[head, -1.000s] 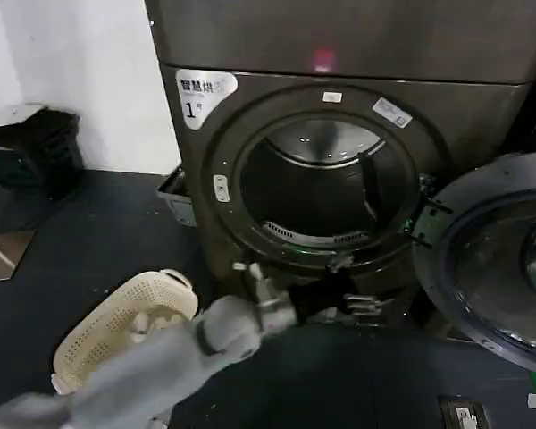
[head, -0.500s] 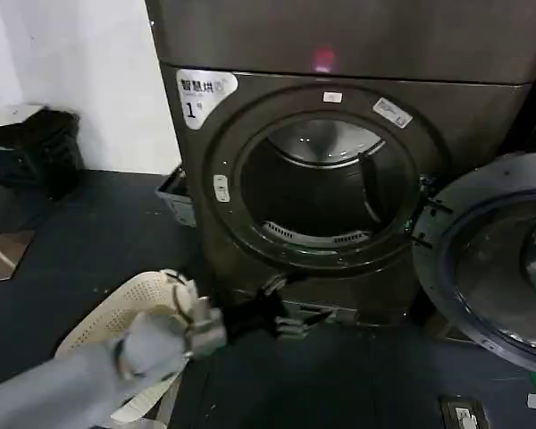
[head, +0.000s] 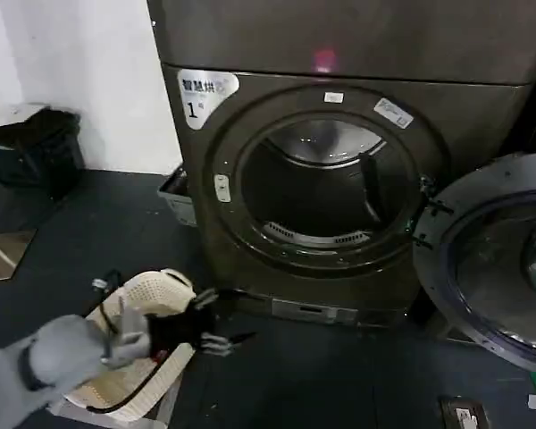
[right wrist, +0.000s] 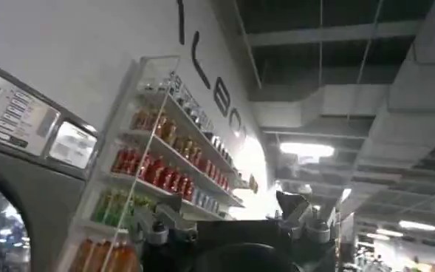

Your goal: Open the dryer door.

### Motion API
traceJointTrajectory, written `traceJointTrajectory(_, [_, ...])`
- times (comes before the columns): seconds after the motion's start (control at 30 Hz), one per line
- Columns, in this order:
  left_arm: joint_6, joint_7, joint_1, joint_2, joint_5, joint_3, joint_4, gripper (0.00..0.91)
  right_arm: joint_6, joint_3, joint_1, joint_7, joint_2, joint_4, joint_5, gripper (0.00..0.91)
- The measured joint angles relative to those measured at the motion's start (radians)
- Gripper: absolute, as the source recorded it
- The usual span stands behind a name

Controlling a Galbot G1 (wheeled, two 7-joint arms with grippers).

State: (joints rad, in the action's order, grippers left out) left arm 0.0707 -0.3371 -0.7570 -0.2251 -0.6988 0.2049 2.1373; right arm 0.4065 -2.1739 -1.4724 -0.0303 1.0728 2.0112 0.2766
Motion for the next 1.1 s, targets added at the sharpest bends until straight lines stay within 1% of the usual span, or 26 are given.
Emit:
traceJointTrajectory(0.27, [0.008,-0.029,-0.037,0.154,-0.025,-0.041,-0.009,0.907,-0.013,-0.038,0.001,0.005,-0.001,-0.005,-0.048,0.907])
traceJointTrajectory(0.43, [0.006,-0.032,-0.067,0.249,-0.016,-0.051,-0.016,0.907,-0.016,-0.051,0.006,0.007,-0.003,-0.012,-0.052,0.907])
traceJointTrajectory(0.63, [0.01,-0.036,-0.134,0.355,-0.001,-0.092,-0.017,0.907,-0.013,-0.05,0.009,0.008,-0.006,-0.019,-0.052,0.907])
traceJointTrajectory(0.87, [0.05,-0.046,-0.196,0.451,0.032,-0.108,-0.011,0.907,-0.016,-0.067,0.002,0.006,-0.017,-0.034,-0.046,0.907])
traceJointTrajectory(1.1, [0.109,-0.068,-0.211,0.497,0.054,-0.12,-0.016,0.907,-0.023,-0.078,-0.008,0.004,-0.037,-0.054,-0.043,0.907])
